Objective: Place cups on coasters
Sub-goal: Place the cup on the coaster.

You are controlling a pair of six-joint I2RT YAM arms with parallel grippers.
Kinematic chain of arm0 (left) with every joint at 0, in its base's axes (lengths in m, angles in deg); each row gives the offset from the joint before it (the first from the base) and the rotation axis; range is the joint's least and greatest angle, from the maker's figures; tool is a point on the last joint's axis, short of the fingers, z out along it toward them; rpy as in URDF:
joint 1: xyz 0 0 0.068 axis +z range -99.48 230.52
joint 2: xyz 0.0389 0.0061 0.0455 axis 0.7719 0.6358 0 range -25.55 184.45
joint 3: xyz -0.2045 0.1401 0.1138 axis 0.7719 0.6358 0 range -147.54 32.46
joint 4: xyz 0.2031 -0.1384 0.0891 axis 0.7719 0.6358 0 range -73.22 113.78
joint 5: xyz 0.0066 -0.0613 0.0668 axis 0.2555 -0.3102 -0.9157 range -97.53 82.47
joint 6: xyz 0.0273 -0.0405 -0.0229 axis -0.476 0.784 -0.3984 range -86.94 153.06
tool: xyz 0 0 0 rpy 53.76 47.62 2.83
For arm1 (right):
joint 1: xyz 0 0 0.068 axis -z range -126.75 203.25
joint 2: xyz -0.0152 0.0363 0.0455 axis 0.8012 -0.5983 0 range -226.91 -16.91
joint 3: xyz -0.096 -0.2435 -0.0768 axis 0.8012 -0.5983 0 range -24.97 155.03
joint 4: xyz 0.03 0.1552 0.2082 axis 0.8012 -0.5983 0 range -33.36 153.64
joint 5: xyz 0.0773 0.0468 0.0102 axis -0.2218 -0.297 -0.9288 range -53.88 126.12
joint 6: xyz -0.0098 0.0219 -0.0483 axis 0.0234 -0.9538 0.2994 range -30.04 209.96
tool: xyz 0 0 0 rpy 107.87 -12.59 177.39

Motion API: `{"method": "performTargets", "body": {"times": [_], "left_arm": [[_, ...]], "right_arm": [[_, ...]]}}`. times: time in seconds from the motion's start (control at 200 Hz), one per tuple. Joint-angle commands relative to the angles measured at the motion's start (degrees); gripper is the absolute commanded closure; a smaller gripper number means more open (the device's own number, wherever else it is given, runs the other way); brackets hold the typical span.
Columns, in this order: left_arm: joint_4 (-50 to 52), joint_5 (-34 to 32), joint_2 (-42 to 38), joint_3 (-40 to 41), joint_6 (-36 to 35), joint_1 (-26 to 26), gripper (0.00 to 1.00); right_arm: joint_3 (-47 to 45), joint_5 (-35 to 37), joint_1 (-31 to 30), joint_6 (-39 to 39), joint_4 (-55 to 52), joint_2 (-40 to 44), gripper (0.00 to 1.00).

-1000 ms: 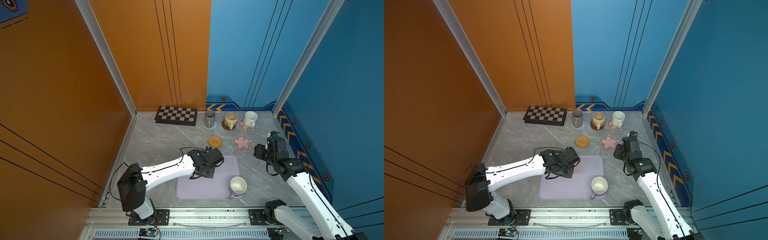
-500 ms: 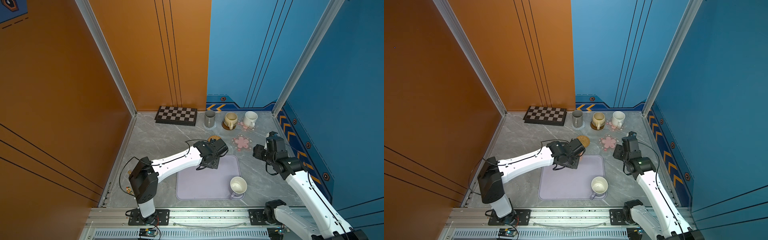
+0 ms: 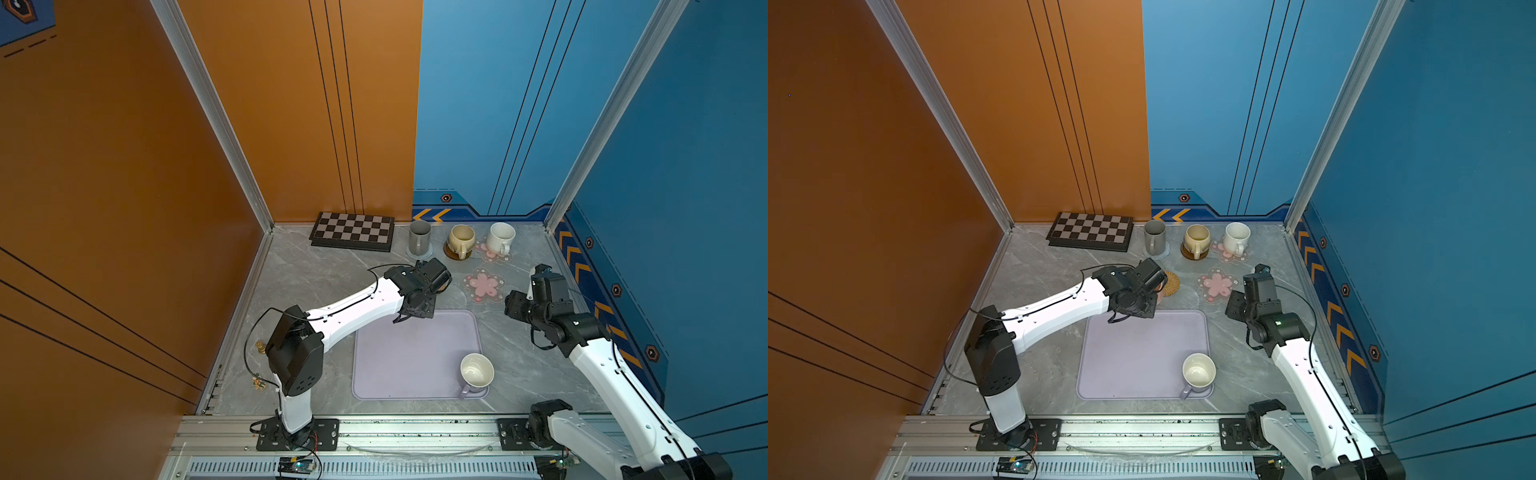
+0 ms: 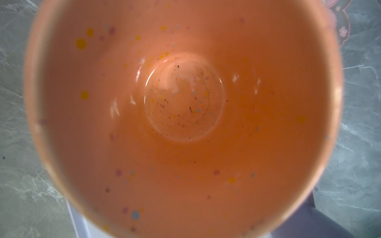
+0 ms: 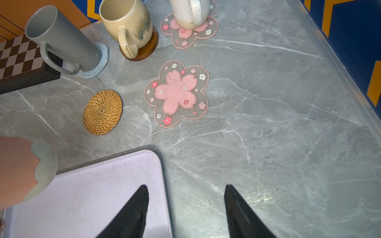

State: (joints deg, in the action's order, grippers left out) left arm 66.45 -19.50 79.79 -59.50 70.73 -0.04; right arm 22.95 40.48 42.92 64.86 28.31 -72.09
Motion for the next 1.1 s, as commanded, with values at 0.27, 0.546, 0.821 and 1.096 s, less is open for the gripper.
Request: {"method": "performTargets", "body": {"times": [0.27, 0.546, 0.821, 1.096], "left_arm": [[-1.01, -1.94, 6.58, -10.03, -0.62, 1.26, 1.0], [-1.07, -4.62, 10.56, -13.6, 0.16, 2.16, 1.0], [-1.05, -4.08, 15.45, -19.59, 0.41, 2.33, 1.0], [-1.13, -4.51, 17.7, -20.46, 3.49, 3.3, 1.0]], "right_arm": [[1.09, -2.16, 0.67, 2.43, -0.31, -1.42, 0.39], [1.68, -2.43, 1.31, 2.65, -0.36, -1.48, 0.39], [4.37, -2.51, 1.59, 3.95, -0.39, -3.64, 0.39], [4.07, -2.73, 1.98, 4.89, -0.35, -4.54, 0.39]]}}
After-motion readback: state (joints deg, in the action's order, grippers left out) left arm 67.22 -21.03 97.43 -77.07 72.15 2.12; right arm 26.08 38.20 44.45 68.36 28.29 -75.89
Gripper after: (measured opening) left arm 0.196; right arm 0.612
